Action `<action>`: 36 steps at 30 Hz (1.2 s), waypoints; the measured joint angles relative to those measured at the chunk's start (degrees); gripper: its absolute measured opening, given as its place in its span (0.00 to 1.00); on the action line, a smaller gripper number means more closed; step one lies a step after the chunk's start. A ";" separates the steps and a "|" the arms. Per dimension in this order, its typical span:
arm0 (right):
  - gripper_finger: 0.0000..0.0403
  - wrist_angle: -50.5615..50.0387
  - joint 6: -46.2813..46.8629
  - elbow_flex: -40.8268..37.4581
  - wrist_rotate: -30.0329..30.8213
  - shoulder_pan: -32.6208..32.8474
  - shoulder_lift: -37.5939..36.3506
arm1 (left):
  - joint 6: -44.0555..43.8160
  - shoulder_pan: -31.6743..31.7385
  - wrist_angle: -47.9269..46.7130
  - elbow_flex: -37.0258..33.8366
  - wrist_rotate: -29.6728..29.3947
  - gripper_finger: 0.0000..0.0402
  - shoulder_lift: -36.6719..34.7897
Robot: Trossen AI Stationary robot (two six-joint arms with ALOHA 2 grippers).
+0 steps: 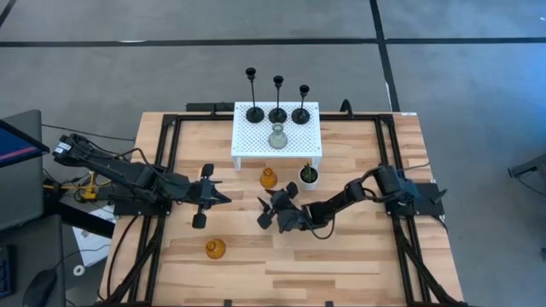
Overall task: Pick & Place candle stick holders
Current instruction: Put the top orange glass candle holder on the shelf
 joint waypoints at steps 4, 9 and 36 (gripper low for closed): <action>0.64 -0.08 1.19 0.00 0.01 -0.87 0.00 | 0.00 0.00 -0.09 0.00 0.00 0.01 0.00; 0.77 -0.17 1.81 -0.02 0.04 -2.20 0.00 | 0.00 0.00 -0.18 0.01 0.00 0.02 0.00; 0.82 -2.67 6.03 -0.09 -6.34 -5.90 -0.02 | 0.00 0.00 -0.99 0.04 0.02 0.01 0.02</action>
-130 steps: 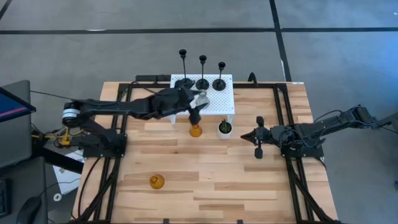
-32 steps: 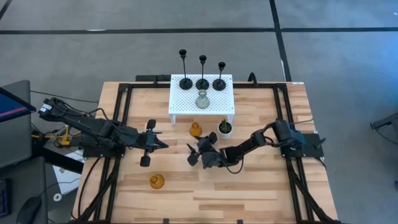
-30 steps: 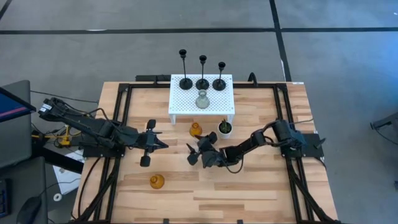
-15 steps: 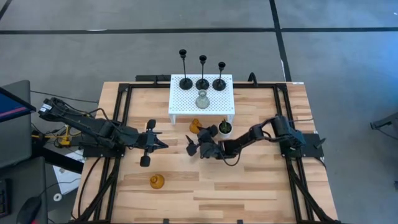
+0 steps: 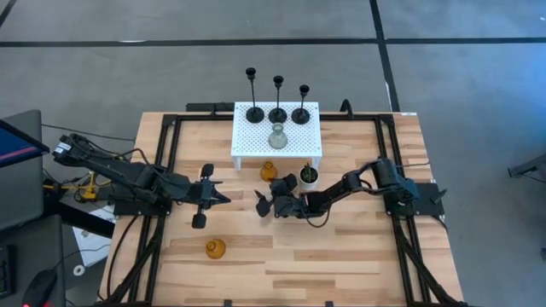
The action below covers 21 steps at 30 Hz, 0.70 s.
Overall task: Pick & Place candle stick holders
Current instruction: Put the top orange glass candle holder on the shelf
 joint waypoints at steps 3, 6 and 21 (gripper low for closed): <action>0.82 -0.46 -0.07 0.00 -3.86 0.05 0.00 | 0.00 0.00 0.00 0.00 0.00 0.02 0.00; 0.82 -0.90 -0.14 0.00 -7.66 -0.05 0.00 | 0.00 0.00 0.00 0.00 0.00 0.02 0.00; 0.76 -28.23 3.95 7.51 -1.16 1.27 -4.72 | 0.00 0.00 -0.63 0.04 0.04 0.02 0.15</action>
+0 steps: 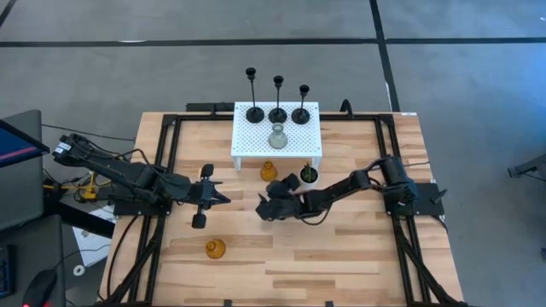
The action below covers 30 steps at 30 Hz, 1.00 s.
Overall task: Pick & Place candle stick holders
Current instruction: Put the top orange glass candle holder on the shelf
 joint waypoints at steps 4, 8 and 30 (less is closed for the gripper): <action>0.79 -0.69 -2.04 1.22 2.15 -1.67 0.02 | 0.00 0.00 -0.21 0.00 -0.02 0.02 0.02; 0.84 -1.25 -0.18 1.32 2.45 -4.13 0.07 | -0.25 0.00 -0.27 0.00 -0.01 0.02 0.02; 0.60 0.93 2.56 1.32 1.78 -9.20 0.11 | -1.73 0.00 -1.15 0.00 0.00 0.02 0.02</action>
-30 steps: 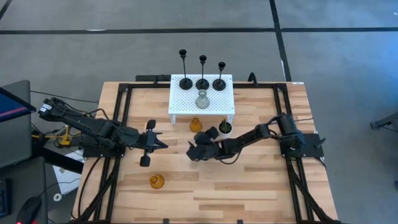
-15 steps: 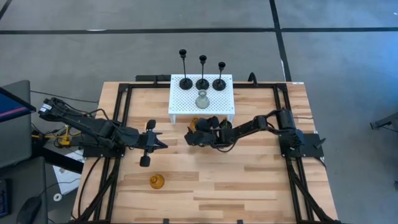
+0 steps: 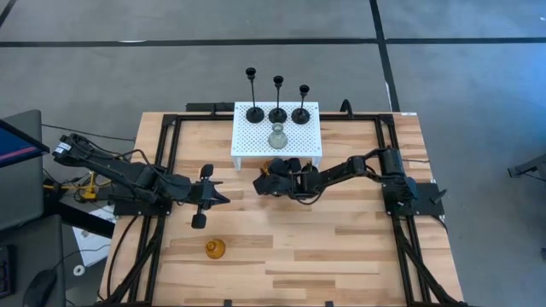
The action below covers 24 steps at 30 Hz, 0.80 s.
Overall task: Pick & Place candle stick holders
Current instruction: Put the top orange glass candle holder on the shelf
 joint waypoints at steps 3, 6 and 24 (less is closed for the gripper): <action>0.48 -0.02 -0.01 -0.02 -0.20 0.39 0.00 | 0.00 0.00 -0.28 -0.02 -0.02 0.01 0.00; 0.34 -0.07 -0.05 -0.04 -0.52 1.47 0.00 | -0.24 0.00 -0.32 -0.02 -0.02 0.01 0.00; 0.24 -13.07 -0.82 4.29 -2.64 14.53 -7.04 | -1.29 0.00 -0.94 -0.10 -0.04 0.02 -0.02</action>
